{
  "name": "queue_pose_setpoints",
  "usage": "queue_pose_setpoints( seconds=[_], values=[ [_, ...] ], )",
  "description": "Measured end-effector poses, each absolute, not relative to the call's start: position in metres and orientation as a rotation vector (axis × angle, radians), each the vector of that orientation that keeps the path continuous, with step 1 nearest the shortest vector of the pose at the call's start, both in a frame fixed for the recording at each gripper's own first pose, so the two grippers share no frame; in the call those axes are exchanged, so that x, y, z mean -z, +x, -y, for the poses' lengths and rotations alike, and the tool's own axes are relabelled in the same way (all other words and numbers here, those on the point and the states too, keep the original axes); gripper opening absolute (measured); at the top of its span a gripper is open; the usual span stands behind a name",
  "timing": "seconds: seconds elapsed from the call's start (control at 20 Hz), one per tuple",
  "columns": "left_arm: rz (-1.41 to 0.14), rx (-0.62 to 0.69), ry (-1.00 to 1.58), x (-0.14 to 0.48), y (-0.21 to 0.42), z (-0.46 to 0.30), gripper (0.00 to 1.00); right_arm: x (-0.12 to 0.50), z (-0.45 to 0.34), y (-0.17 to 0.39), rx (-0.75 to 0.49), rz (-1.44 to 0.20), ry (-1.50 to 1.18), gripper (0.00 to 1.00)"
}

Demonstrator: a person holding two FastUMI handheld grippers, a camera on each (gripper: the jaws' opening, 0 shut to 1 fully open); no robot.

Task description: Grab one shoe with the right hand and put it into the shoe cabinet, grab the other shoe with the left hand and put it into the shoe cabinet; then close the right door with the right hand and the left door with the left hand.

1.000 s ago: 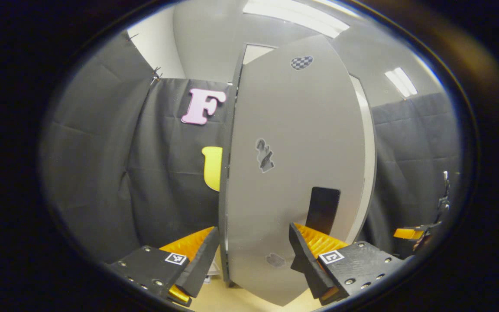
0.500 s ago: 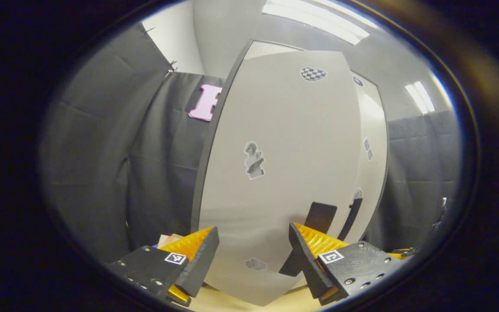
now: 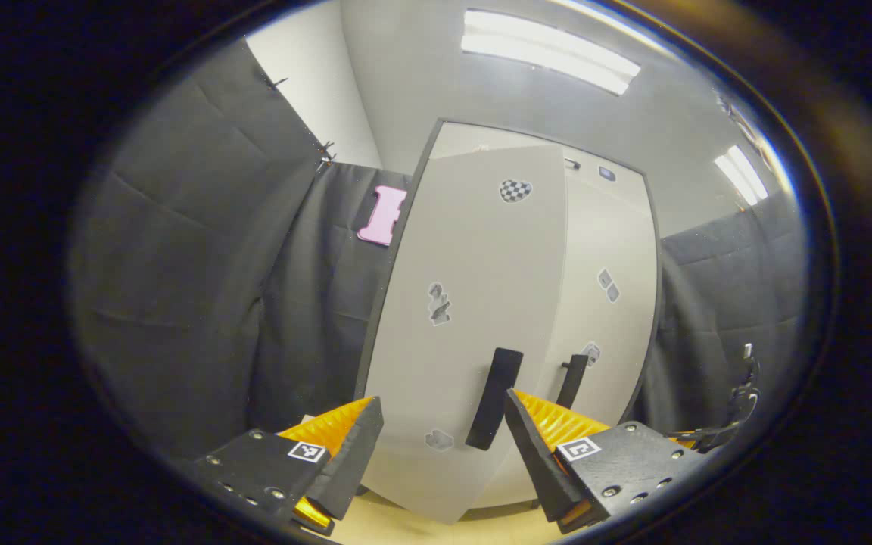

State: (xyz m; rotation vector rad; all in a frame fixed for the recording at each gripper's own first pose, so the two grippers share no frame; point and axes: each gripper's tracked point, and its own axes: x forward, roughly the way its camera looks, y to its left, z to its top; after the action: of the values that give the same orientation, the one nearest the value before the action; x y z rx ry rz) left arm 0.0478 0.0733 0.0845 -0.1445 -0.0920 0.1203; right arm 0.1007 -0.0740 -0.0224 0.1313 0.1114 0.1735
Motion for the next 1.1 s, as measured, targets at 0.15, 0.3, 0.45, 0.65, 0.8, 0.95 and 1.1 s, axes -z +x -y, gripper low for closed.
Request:
queue_pose_setpoints(
  seconds=[0.15,0.3,0.45,0.65,0.8,0.95,1.1],
  values=[
    [0.062,-0.208,-0.083,-0.078,0.022,-0.094,0.99,0.009,0.074,0.095,-0.173,-0.076,0.085,0.98],
    [0.061,-0.270,-0.046,-0.077,0.005,-0.107,0.94,-0.004,0.074,0.088,-0.155,-0.037,0.070,0.98],
    [0.081,-0.285,-0.059,-0.079,-0.003,-0.115,0.93,-0.010,0.076,0.089,-0.117,-0.022,0.056,0.98],
    [0.092,-0.309,-0.035,-0.080,-0.006,-0.123,0.99,-0.012,0.070,0.093,-0.092,-0.040,0.086,0.98],
    [0.092,-0.304,-0.034,-0.083,0.004,-0.141,0.94,-0.017,0.061,0.094,-0.081,-0.062,0.080,0.98],
    [0.114,-0.298,-0.045,-0.084,0.010,-0.165,0.99,-0.021,0.053,0.090,-0.066,-0.071,0.029,0.98],
    [0.146,-0.296,-0.093,-0.084,0.019,-0.188,0.94,-0.032,0.056,0.079,-0.005,-0.046,0.007,0.98]
  ],
)
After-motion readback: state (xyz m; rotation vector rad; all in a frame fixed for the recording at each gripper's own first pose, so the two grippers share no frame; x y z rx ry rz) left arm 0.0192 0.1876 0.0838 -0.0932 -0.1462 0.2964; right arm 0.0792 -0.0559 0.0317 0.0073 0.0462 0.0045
